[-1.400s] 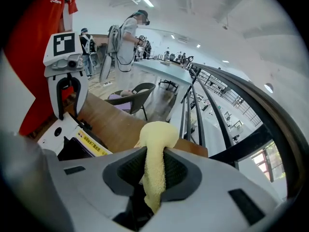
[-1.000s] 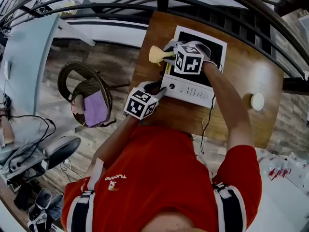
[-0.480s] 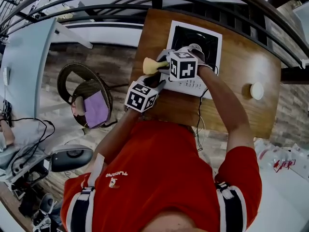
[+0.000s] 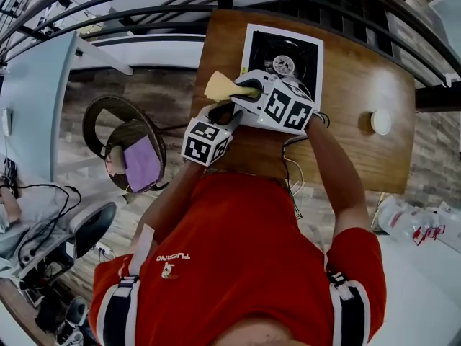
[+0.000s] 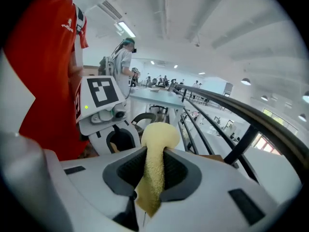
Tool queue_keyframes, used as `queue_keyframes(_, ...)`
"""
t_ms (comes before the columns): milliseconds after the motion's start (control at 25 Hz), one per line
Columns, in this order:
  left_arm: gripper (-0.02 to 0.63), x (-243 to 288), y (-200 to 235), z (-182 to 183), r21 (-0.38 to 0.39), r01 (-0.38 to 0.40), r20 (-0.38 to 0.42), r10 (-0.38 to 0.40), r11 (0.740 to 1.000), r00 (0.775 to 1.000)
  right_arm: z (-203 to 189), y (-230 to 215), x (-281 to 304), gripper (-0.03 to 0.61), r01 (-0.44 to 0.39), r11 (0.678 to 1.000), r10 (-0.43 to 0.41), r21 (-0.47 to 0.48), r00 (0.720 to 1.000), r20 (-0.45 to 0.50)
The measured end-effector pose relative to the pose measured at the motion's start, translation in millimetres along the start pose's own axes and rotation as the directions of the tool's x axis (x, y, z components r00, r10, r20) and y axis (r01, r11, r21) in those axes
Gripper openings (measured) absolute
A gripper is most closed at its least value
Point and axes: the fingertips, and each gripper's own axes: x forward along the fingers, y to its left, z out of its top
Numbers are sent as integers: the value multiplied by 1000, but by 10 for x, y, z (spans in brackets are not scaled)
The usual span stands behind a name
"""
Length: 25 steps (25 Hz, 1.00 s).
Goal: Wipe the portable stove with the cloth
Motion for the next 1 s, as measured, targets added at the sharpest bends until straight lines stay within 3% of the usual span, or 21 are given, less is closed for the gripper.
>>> queue_keyframes(160,133,-123,-88,298,49,1,109,-6,999,994,130,-74,-389,91,145,982,-160,121,979,125)
queue_keyframes(280,127,-264,-147,554,86,-1,204,-16,996,979,225,-115,-689,91,260,940,-305,220,931,201)
queue_keyframes(440,110,-415,-191,875,104,-10,322,-24,995,946,274,-144,-1058,91,386,851,-490,357,828,273)
queue_keyframes(560,84,-524,-196,1091,105,-17,401,-27,994,916,294,-113,-1254,91,423,786,-584,451,747,318)
queue_keyframes(1000,14,-808,-366,1571,150,-30,568,-62,988,821,193,6,-1718,91,525,591,-796,612,505,334)
